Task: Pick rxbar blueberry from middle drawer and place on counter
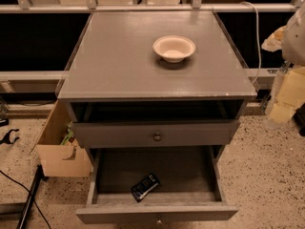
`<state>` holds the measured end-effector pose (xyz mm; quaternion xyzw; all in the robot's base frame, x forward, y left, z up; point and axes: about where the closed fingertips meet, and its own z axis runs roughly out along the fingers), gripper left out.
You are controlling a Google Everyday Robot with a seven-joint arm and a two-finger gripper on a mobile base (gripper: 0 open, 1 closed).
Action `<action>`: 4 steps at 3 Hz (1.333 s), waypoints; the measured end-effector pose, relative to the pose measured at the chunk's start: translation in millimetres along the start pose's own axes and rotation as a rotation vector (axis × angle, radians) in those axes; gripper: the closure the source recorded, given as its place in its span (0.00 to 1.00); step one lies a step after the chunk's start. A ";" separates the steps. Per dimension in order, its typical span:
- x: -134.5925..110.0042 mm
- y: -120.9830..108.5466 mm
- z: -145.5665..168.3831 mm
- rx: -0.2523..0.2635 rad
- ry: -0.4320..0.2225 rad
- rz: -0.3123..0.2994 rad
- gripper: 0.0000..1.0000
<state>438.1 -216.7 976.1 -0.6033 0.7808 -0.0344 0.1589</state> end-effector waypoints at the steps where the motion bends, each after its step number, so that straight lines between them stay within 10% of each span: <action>1: 0.7 0.7 2.7 -0.001 -0.004 0.003 0.00; 4: 35.0 42.2 123.4 -0.066 -0.135 0.090 0.00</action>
Offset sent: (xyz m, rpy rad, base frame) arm -0.0004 -0.0046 -0.0995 0.1428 0.0277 -0.0668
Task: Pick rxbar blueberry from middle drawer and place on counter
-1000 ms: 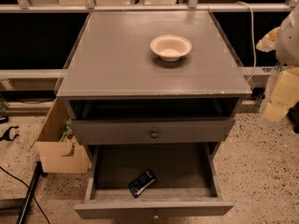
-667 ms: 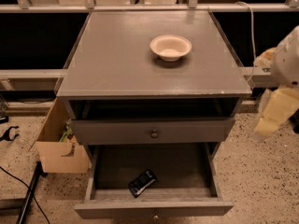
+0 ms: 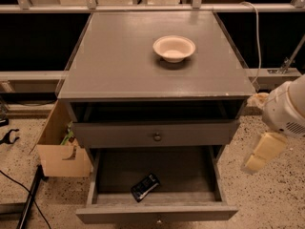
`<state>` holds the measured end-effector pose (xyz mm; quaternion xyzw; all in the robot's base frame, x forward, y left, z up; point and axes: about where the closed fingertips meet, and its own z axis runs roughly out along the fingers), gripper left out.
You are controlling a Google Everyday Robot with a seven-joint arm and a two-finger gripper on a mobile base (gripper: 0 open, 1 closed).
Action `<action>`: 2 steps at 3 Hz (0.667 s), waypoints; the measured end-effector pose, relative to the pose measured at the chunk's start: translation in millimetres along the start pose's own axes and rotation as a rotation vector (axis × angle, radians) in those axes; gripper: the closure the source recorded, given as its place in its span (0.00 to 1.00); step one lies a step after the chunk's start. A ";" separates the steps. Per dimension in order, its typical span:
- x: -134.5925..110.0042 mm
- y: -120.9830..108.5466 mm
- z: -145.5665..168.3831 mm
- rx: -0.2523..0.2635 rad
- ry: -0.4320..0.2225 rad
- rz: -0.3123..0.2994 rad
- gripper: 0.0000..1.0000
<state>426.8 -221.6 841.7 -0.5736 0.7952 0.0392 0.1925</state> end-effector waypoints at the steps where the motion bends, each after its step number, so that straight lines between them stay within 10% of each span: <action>1: 21.5 18.9 46.3 -0.066 -0.016 0.033 0.00; 2: 21.7 20.1 49.4 -0.067 -0.022 0.033 0.00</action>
Offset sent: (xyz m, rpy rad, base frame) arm -0.0085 0.0002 -0.0437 0.0367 0.0500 -0.0036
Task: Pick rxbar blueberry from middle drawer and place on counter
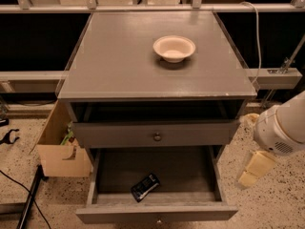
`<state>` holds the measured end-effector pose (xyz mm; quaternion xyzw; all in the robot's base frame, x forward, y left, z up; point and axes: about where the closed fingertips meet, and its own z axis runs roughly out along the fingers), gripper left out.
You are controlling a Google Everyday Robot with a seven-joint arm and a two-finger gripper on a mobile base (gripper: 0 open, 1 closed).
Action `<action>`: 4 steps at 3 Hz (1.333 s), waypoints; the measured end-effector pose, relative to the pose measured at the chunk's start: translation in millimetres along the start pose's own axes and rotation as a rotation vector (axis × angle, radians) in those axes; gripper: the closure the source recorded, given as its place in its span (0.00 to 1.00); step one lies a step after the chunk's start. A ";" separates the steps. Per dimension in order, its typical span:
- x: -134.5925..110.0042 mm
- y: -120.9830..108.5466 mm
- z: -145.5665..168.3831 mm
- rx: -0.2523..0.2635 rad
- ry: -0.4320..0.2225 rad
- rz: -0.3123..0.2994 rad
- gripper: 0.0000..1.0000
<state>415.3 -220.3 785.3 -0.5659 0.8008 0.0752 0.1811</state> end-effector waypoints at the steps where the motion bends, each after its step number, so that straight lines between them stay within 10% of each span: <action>1: 2.9 5.0 24.9 -0.015 -0.023 -0.003 0.00; 4: 1.5 29.6 104.9 -0.037 -0.158 -0.051 0.00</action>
Offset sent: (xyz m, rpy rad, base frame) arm -0.0115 0.0409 -0.1089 0.1397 -0.0007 0.0504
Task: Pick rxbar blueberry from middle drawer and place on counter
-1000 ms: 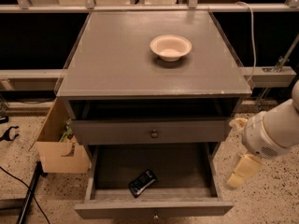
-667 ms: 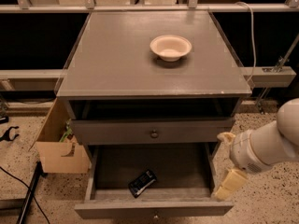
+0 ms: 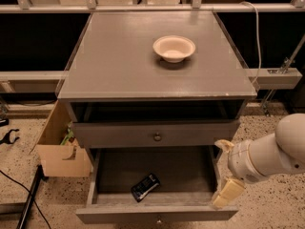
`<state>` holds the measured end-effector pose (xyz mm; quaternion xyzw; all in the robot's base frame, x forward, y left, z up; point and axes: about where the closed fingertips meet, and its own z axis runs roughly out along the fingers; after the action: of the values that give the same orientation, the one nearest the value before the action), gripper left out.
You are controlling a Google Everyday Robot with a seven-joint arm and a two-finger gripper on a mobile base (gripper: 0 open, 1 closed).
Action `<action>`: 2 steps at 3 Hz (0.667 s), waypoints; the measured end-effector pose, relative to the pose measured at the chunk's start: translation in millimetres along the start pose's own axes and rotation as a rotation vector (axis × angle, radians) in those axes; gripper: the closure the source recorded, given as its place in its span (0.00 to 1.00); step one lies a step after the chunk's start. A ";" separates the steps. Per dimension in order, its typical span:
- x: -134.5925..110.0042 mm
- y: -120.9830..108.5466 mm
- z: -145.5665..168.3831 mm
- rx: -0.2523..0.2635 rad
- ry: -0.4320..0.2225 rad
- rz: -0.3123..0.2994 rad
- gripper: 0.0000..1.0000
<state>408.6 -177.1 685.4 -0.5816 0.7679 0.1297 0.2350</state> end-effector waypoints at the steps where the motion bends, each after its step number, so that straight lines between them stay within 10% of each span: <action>1: 1.0 0.3 -1.4 0.007 0.012 -0.011 0.00; 2: 7.0 -5.1 16.1 0.012 0.011 -0.037 0.00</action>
Offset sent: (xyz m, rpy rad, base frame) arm 0.0181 0.0006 -0.0437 -0.0270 -0.0463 0.0477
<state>415.3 -176.8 668.4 -0.5949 0.7592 0.1175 0.2364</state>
